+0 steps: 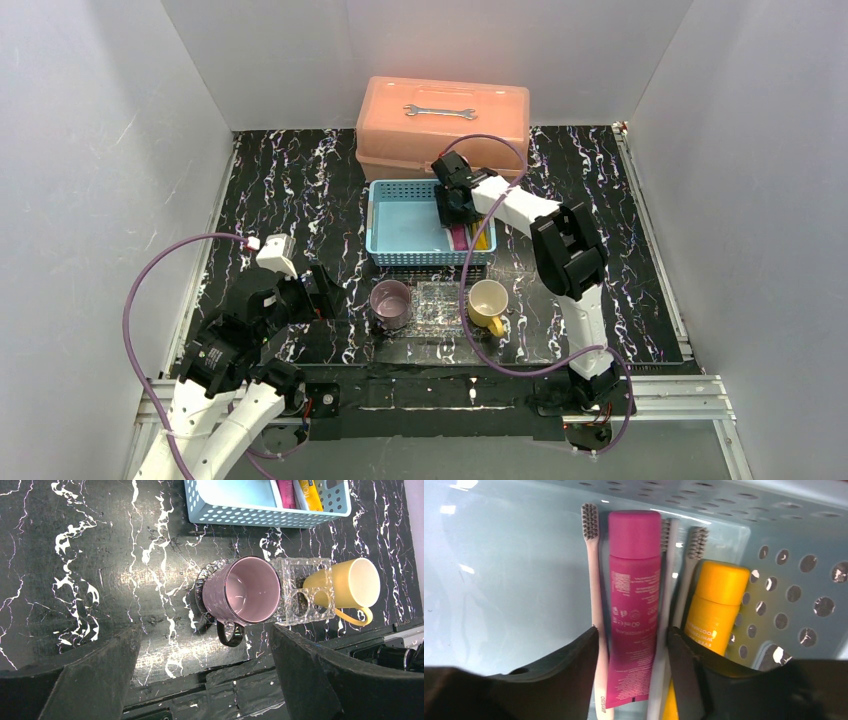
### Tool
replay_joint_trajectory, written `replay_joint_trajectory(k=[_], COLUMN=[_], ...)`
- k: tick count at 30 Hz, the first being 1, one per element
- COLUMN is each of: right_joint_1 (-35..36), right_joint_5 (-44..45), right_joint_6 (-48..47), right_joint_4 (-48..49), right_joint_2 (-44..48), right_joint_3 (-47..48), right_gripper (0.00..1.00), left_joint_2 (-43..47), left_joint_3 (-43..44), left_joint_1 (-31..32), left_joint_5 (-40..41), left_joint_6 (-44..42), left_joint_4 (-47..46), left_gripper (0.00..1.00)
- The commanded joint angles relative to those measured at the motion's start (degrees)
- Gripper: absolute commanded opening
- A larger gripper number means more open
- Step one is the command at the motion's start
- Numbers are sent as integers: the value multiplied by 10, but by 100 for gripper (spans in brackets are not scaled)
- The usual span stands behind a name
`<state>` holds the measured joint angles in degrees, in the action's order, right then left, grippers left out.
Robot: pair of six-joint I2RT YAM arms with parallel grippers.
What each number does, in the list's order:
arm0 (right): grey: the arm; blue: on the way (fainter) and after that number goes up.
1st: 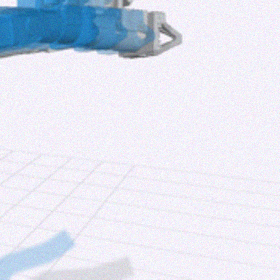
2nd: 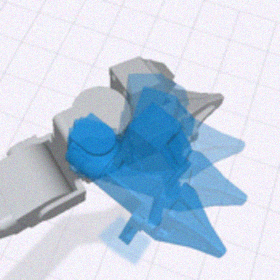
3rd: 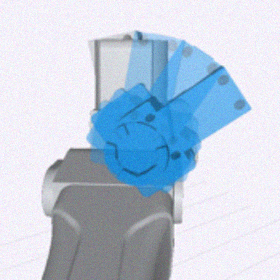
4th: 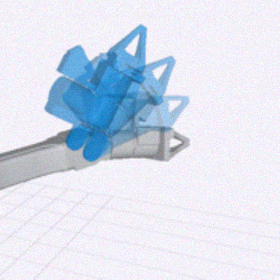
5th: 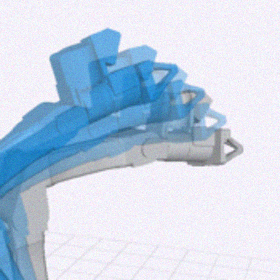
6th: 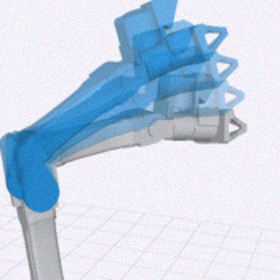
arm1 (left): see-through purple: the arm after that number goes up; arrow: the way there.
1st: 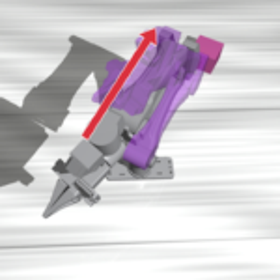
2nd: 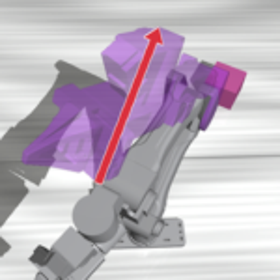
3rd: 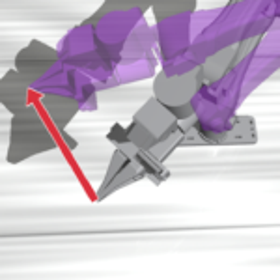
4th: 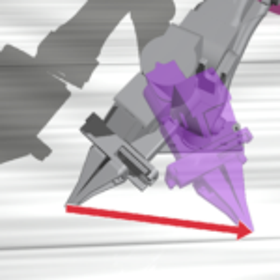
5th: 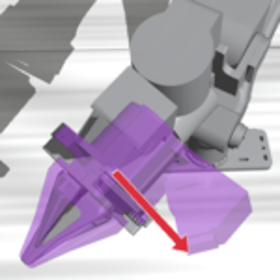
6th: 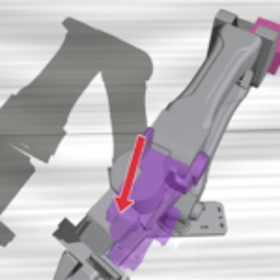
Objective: Prepare toiletry sets of a toothbrush and toothpaste on the tray
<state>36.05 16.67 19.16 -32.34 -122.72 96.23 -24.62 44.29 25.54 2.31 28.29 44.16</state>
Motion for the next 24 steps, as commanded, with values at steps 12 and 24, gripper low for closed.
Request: replay_joint_trajectory(k=[12,24], right_joint_1=[5,7], right_joint_5=[-7,0], right_joint_6=[-17,-26], right_joint_4=[28,43], right_joint_2=[51,40], right_joint_3=[29,33], right_gripper=[66,54], left_joint_2=[-5,-6], left_joint_3=[6,6], left_joint_1=[-7,-8], left_joint_5=[-2,0], left_joint_6=[-6,-6], left_joint_4=[0,0], left_gripper=[99,99])
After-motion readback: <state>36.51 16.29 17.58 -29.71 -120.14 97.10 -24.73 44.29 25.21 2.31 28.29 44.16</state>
